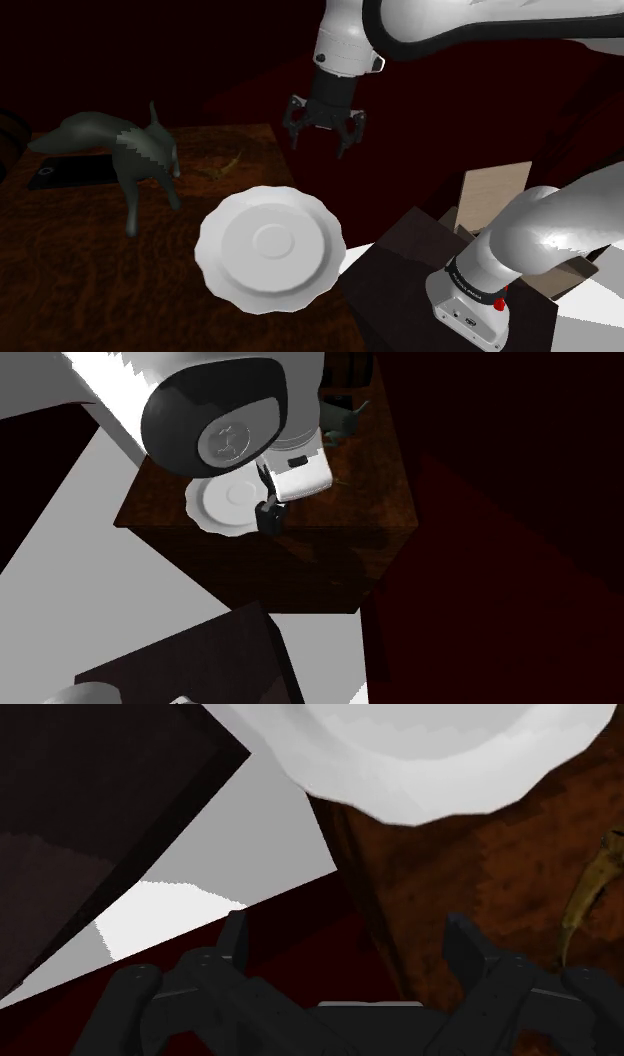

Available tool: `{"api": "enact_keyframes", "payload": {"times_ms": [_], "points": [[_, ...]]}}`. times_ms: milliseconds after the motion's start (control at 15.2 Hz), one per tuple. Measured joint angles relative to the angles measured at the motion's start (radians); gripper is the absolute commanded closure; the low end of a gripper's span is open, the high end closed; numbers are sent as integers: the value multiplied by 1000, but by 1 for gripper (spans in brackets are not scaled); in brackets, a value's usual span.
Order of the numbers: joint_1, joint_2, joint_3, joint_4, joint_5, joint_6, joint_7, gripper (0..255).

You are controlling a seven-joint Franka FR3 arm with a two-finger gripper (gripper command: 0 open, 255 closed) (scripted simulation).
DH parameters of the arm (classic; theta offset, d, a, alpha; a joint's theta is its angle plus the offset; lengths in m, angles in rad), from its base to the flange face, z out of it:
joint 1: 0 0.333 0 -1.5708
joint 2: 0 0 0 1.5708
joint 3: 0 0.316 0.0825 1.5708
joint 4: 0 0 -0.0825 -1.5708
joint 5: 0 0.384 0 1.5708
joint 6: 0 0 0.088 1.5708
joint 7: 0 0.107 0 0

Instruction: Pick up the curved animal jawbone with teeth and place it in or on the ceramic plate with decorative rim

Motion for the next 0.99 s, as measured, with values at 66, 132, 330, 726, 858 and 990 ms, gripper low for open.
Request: {"api": "enact_keyframes", "payload": {"times_ms": [66,132,330,726,858,990], "points": [[-10,37,25,29,-14,13,48,0],[-20,81,53,58,-32,29,99,0],[-43,219,126,160,-108,64,261,0],[-5,521,196,385,-335,85,595,0],[41,625,189,480,-412,71,697,0],[62,674,176,510,-448,79,736,0]]}}
